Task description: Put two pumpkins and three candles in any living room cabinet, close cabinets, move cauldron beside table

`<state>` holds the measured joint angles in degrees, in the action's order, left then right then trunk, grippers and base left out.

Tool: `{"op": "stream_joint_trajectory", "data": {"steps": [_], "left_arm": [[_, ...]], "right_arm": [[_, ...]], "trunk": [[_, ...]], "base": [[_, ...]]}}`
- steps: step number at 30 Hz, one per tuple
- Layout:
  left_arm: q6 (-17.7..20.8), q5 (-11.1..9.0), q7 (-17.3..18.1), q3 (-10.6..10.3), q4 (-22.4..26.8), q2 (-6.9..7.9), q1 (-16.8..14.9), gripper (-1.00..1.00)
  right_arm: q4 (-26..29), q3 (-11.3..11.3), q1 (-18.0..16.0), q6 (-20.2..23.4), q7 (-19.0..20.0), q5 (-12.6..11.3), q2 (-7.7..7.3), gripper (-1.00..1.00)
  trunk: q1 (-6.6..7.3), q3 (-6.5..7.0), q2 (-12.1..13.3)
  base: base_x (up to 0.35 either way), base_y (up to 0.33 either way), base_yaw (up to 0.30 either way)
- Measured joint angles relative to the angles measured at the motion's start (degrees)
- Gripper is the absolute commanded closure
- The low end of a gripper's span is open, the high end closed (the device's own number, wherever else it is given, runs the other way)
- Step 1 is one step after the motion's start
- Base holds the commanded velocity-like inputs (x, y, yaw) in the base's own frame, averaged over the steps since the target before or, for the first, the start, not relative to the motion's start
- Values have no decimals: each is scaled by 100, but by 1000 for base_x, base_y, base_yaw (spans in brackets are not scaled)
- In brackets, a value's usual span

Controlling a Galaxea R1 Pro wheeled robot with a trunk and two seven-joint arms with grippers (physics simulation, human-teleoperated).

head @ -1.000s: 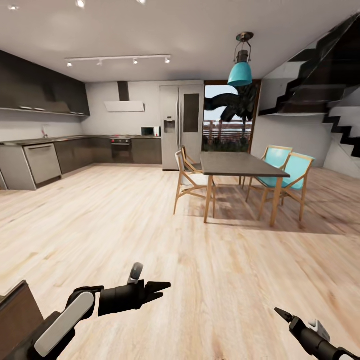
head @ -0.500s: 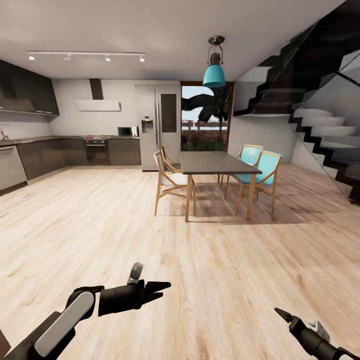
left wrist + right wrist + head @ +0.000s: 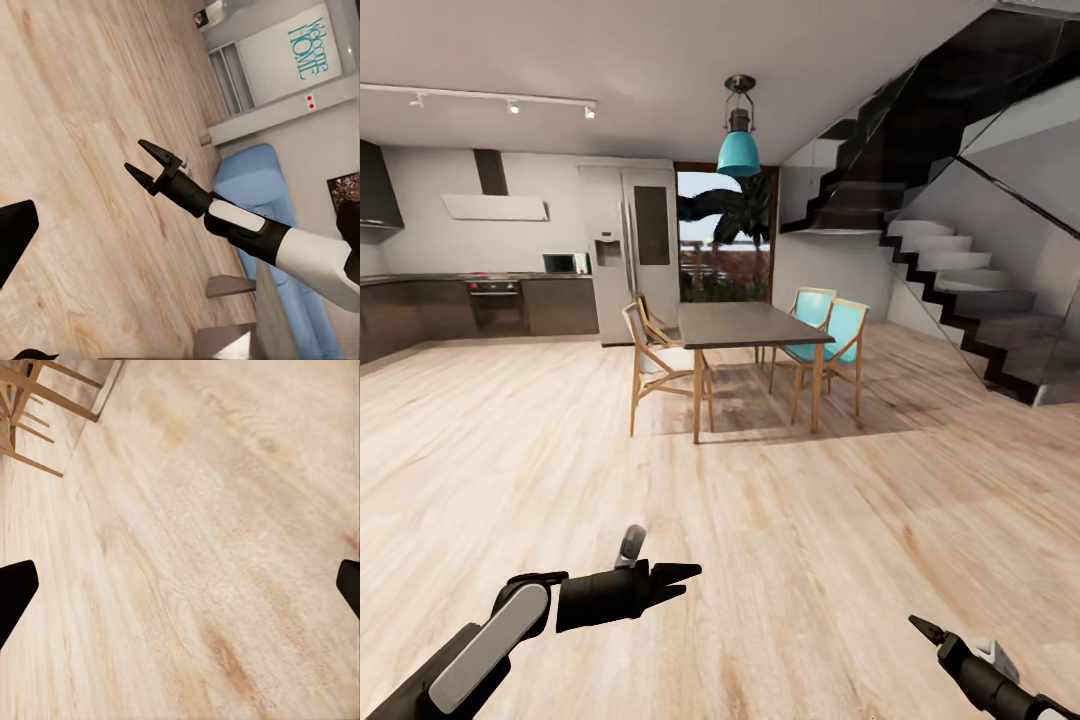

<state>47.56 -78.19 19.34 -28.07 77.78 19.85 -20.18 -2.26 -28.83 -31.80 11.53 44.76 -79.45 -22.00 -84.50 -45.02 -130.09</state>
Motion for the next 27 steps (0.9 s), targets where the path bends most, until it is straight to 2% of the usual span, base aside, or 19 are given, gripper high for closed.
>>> {"op": "stream_joint_trajectory", "data": {"steps": [27], "left_arm": [[0, -3, 6, 0, 0, 4, 0, -100]], "right_arm": [[-1, -1, 0, -42, -97, 0, 8, -100]], "trunk": [[0, 0, 0]], "base": [[0, 0, -284]]}}
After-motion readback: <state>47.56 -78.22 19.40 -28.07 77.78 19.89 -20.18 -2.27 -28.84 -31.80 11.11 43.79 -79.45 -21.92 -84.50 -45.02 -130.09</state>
